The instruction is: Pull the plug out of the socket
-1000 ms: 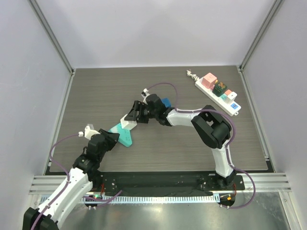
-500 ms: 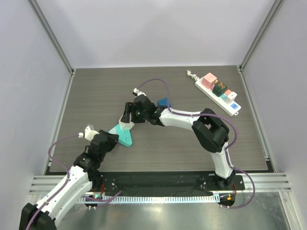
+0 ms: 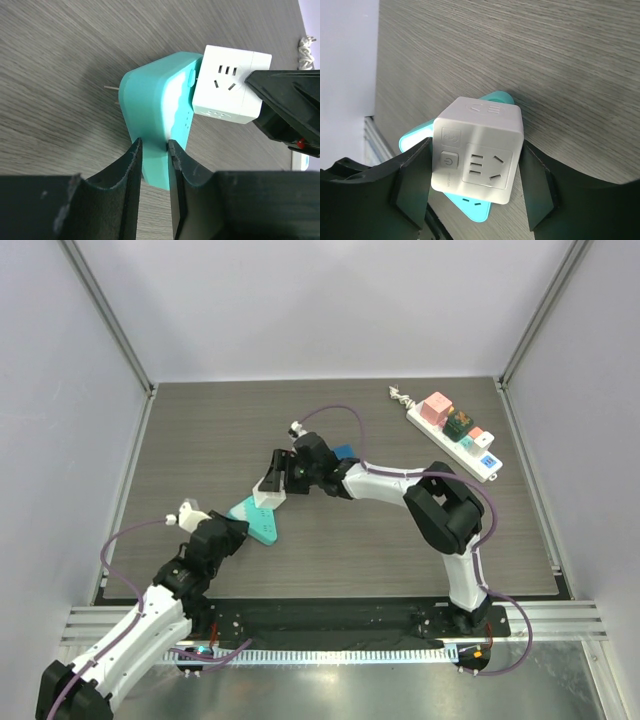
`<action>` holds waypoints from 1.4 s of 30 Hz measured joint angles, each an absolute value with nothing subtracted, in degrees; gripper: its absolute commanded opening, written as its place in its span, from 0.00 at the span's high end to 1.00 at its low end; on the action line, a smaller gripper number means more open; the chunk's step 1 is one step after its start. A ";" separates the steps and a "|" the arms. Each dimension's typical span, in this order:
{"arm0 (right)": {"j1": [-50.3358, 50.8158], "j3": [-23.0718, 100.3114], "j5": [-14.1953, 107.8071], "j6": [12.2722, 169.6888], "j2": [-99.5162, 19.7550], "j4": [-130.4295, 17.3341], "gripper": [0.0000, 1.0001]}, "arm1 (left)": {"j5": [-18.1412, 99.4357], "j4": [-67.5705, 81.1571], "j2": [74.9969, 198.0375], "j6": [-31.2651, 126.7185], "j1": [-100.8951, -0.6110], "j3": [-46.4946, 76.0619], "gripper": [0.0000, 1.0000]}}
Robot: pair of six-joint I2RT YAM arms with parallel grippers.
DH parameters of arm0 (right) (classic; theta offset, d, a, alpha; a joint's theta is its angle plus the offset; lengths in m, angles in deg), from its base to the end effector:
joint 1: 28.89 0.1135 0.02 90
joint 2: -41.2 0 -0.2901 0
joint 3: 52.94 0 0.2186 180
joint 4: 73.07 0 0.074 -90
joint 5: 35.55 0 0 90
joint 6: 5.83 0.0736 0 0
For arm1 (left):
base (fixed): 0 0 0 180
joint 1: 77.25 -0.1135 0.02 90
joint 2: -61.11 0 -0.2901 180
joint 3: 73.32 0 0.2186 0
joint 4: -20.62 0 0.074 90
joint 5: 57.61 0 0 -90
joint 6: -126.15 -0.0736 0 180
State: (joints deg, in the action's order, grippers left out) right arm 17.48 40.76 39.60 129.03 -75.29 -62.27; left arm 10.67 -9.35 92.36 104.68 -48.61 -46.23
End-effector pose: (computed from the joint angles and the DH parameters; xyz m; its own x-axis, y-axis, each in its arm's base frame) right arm 0.3119 0.3545 0.2082 -0.8680 0.0776 -0.4905 -0.3311 0.6457 0.6881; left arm 0.1077 -0.0278 0.1683 -0.3444 -0.7970 -0.4962 -0.3937 0.6024 -0.6943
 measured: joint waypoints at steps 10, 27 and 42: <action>20.19 43.47 47.18 125.09 -74.39 -56.59 0.99 | 11.20 -10.82 91.68 103.78 -48.02 -46.29 0.86; 15.60 36.33 36.69 130.10 -73.89 -66.97 0.99 | 13.01 -11.71 86.80 98.41 -48.00 -49.72 0.18; 15.32 35.50 36.45 131.34 -73.89 -68.37 0.99 | 15.52 5.09 98.74 94.14 -48.02 -49.72 0.37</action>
State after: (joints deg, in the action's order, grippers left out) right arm 15.32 35.50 36.45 131.34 -73.89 -68.37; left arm 15.52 5.09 98.74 94.14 -48.02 -49.72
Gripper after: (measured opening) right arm 0.678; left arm 0.632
